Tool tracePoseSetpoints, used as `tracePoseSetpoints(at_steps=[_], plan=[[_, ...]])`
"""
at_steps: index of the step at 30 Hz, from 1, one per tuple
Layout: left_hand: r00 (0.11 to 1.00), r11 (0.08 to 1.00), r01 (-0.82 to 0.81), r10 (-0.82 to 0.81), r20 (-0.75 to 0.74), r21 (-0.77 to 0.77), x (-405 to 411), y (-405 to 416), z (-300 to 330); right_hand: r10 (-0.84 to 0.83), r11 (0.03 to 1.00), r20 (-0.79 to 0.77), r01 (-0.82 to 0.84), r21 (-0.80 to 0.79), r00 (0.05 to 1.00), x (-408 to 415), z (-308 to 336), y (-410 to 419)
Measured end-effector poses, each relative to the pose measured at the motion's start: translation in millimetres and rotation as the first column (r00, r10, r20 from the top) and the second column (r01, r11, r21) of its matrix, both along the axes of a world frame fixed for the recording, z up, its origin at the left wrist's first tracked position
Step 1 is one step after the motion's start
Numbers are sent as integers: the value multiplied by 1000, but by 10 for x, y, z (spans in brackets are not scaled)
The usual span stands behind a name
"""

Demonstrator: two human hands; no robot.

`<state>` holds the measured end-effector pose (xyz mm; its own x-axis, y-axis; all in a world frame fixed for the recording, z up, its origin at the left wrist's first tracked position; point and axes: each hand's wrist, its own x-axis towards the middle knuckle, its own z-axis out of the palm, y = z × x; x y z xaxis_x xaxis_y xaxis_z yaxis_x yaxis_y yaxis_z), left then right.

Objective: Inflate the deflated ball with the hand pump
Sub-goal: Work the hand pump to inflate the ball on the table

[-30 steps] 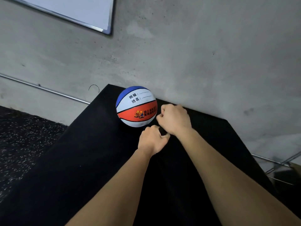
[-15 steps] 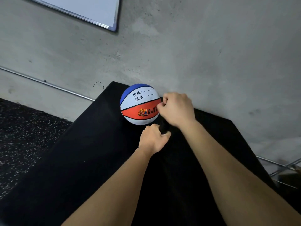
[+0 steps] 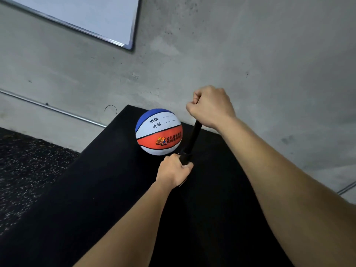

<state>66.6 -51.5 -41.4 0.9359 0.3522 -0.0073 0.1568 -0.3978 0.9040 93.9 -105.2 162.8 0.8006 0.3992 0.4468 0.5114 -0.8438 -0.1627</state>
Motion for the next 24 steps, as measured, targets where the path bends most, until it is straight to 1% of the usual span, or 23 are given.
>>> tracePoseSetpoints(at_steps=[3,6,10,12,15,17,20,22,24], plan=[[1000,1000,-12,12,10,1,8,0,-30,-17,997,-50,13,-83,999,5,-466,11],[999,1000,-22,22,34,2,-3,33,-51,-7,992,-58,0,-128,998,-40,-900,75],[997,995,20,-27,71,99,-17,75,-59,-29,981,-103,8,-194,994,-125,-1032,95],[996,992,36,-46,79,122,-31,65,-22,-34,978,-134,6,-209,990,-170,-1025,38],[998,995,37,-41,38,89,-54,23,26,-54,979,-193,14,-206,980,-180,-798,-29],[1000,998,27,-28,11,57,-33,20,34,-55,985,-127,33,-168,990,-114,-454,-13],[1000,999,30,-30,2,11,10,51,-2,-32,998,-21,31,-62,999,-34,70,53],[1000,999,31,-31,2,12,23,50,-24,-28,997,-10,27,-66,1000,-46,73,60],[999,999,32,-32,7,29,30,39,-39,-40,994,-16,38,-106,999,-32,-206,33]])
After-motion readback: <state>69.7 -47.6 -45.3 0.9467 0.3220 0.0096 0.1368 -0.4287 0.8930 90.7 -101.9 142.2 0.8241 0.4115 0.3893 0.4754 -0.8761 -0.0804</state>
